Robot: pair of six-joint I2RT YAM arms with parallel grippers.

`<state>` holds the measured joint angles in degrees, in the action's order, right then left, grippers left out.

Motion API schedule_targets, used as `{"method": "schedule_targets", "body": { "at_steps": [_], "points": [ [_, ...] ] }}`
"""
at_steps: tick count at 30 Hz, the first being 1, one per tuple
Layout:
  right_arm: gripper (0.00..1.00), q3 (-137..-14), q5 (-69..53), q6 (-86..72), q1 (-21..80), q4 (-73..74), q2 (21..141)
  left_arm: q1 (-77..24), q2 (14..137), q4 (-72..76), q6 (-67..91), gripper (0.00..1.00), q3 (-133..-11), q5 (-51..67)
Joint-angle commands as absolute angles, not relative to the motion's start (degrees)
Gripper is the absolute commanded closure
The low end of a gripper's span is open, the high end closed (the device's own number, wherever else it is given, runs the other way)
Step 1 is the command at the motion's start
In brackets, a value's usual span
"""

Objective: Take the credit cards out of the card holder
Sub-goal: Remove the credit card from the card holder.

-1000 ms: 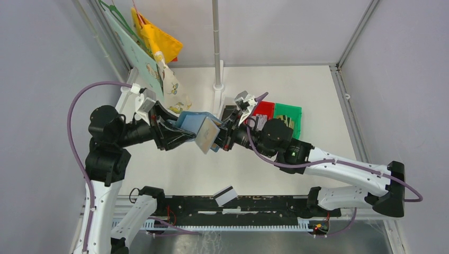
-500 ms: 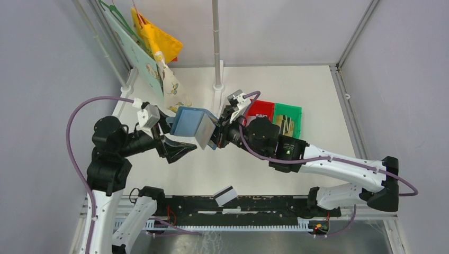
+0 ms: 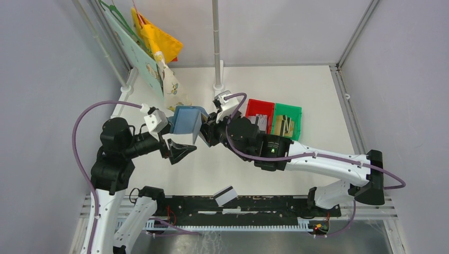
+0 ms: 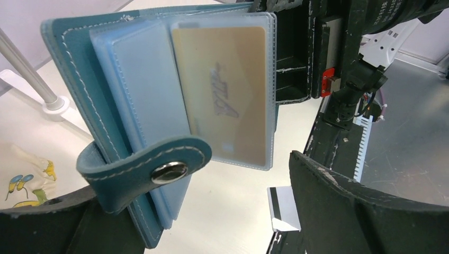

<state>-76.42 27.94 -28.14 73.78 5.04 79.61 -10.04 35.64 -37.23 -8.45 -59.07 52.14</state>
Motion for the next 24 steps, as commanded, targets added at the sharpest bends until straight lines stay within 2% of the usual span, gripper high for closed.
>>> {"method": "schedule_targets", "body": {
  "at_steps": [1, 13, 19, 24],
  "points": [
    [1.0, -79.9, 30.68, -26.37, 74.78, 3.14, 79.35, -10.13, 36.12, -35.98, -10.89, 0.07, -59.33, 53.98],
    [1.0, -77.53, 30.12, -25.77, 75.36, 1.05, 76.93, -10.13, 36.92, -35.24, -12.1, 0.19, -61.26, 51.55],
    [1.0, -76.84, 29.94, -25.62, 75.52, 0.57, 76.36, -10.11, 36.05, -31.75, -9.99, 0.29, -60.57, 48.96],
    [1.0, -75.83, 30.19, -25.46, 75.56, 0.44, 75.77, -10.11, 35.95, -31.22, -9.11, 0.32, -60.94, 49.37]
  ]
}}
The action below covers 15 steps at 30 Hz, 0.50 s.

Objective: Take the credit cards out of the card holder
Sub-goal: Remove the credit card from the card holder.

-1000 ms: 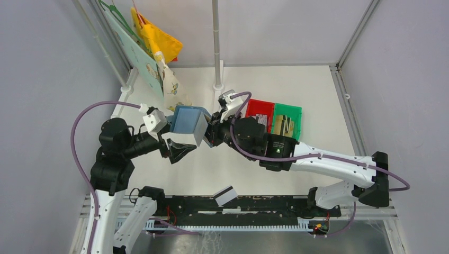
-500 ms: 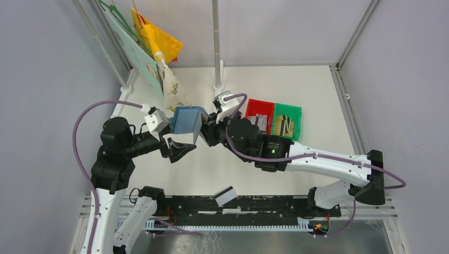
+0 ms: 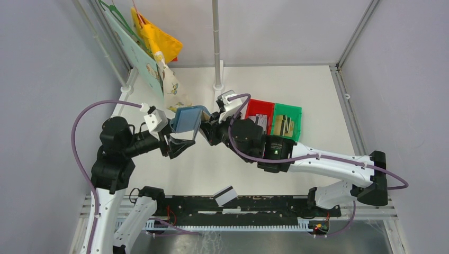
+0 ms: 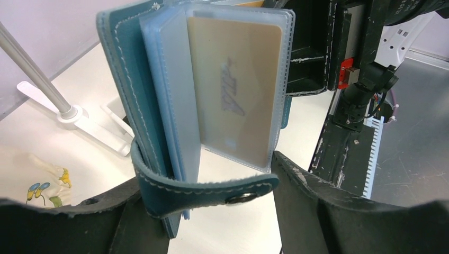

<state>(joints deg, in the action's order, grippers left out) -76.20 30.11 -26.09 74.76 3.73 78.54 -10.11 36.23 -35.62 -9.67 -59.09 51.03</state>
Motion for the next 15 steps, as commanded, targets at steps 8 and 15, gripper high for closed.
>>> {"method": "schedule_targets", "body": {
  "at_steps": [8, 15],
  "points": [
    [1.0, -72.83, 30.59, -25.26, 75.59, -1.92, 73.92, -10.05, 36.67, -34.63, -9.28, 0.33, -63.04, 53.99],
    [1.0, -69.59, 26.44, -23.96, 75.59, -6.67, 72.24, -10.03, 36.84, -35.49, -8.3, 0.38, -64.05, 55.55]
  ]
}}
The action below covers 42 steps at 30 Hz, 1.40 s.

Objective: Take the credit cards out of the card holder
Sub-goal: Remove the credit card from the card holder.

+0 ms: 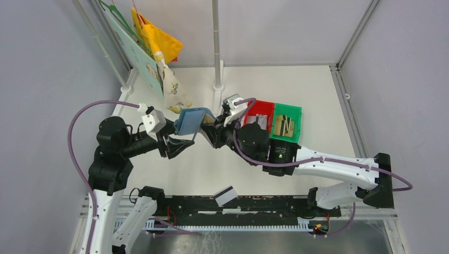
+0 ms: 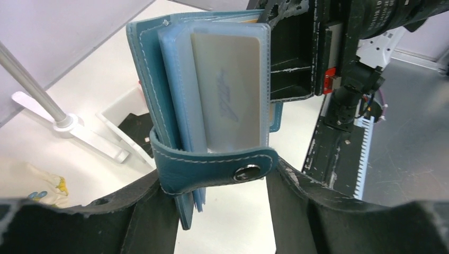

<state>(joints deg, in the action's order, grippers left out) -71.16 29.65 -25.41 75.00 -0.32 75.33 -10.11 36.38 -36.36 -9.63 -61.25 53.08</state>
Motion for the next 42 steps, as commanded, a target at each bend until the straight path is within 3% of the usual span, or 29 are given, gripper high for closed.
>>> {"method": "schedule_targets", "body": {
  "at_steps": [1, 8, 18, 28, 36, 42],
  "points": [
    [1.0, -69.25, 26.23, -23.6, 75.54, -7.11, 71.89, -10.07, 37.01, -35.82, -7.96, 0.39, -64.4, 56.49],
    [1.0, -65.7, 23.51, -21.64, 75.41, -10.4, 68.75, -10.06, 37.94, -38.56, -7.72, 0.47, -66.58, 60.18],
    [1.0, -64.98, 21.68, -22.04, 75.22, -11.02, 68.21, -10.09, 39.02, -39.0, -5.38, 0.49, -67.76, 64.49],
    [1.0, -65.41, 20.39, -22.46, 75.22, -11.35, 68.27, -10.11, 37.91, -33.46, -1.78, 0.54, -66.1, 59.34],
    [1.0, -63.51, 20.41, -22.8, 75.22, -12.8, 66.64, -10.02, 36.67, -28.28, 2.09, 0.66, -65.06, 46.93],
    [1.0, -62.51, 19.83, -22.87, 75.22, -13.91, 65.93, -10.05, 36.47, -27.42, 3.35, 0.7, -64.73, 47.66]
  ]
}}
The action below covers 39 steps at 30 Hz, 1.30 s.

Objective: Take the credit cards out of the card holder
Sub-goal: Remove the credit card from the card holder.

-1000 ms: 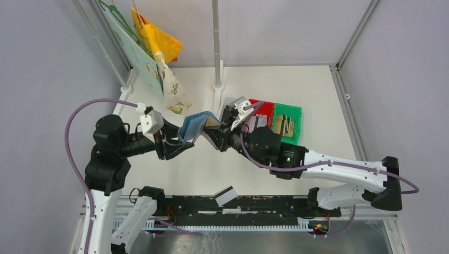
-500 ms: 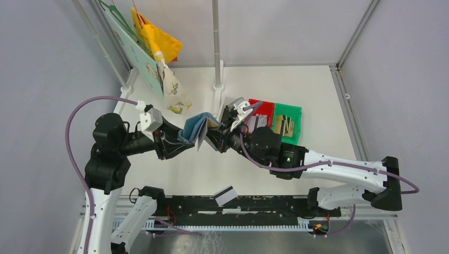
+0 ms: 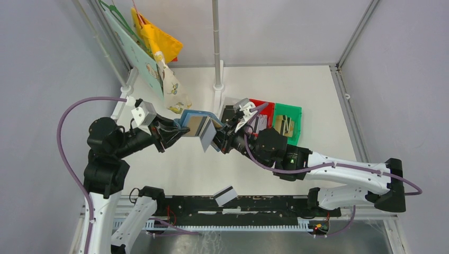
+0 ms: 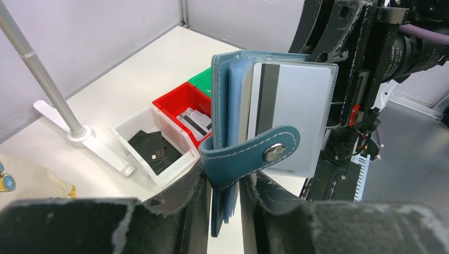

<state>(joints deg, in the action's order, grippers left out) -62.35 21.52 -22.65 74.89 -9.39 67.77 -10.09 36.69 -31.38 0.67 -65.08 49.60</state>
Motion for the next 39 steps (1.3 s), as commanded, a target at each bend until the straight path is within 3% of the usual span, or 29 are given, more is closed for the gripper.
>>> {"method": "schedule_targets", "body": {
  "at_steps": [1, 7, 15, 20, 23, 27, 30, 35, 39],
  "points": [
    [1.0, -62.5, 19.76, -22.89, 75.22, -14.12, 65.92, -10.07, 36.41, -27.4, 3.42, 0.7, -64.69, 47.76],
    [1.0, -61.59, 17.19, -22.39, 75.13, -16.82, 65.51, -10.0, 36.84, -27.72, 4.65, 0.69, -64.68, 53.14],
    [1.0, -61.08, 11.75, -21.53, 75.1, -20.1, 65.66, -10.16, 39.03, -28.74, 7.58, 0.58, -65.3, 61.22],
    [0.99, -59.5, 10.11, -21.41, 74.83, -21.61, 64.9, -10.09, 40.21, -29.2, 7.84, 0.75, -67.13, 61.54],
    [0.85, -56.93, 10.55, -22.11, 73.82, -20.72, 63.03, -10.08, 40.21, -29.65, 7.05, 0.9, -68.12, 58.46],
    [0.51, -51.18, 9.56, -24.75, 69.76, -19.18, 57.82, -10.07, 40.11, -31.34, 4.46, 0.96, -68.2, 56.14],
    [0.32, -48.16, 8.46, -26.03, 66.03, -16.71, 53.15, -10.17, 40.54, -33.82, 0.93, 0.97, -68.37, 55.46],
    [0.12, -47.71, 3.45, -25.61, 59.74, -15.59, 48.06, -10.09, 41.58, -38.48, -5.12, 0.97, -68.47, 56.56],
    [0.05, -53.54, -4.49, -23.73, 57.79, -14.35, 50.3, -10.09, 42.34, -41.97, -8.07, 0.96, -68.71, 58.49]
  ]
}}
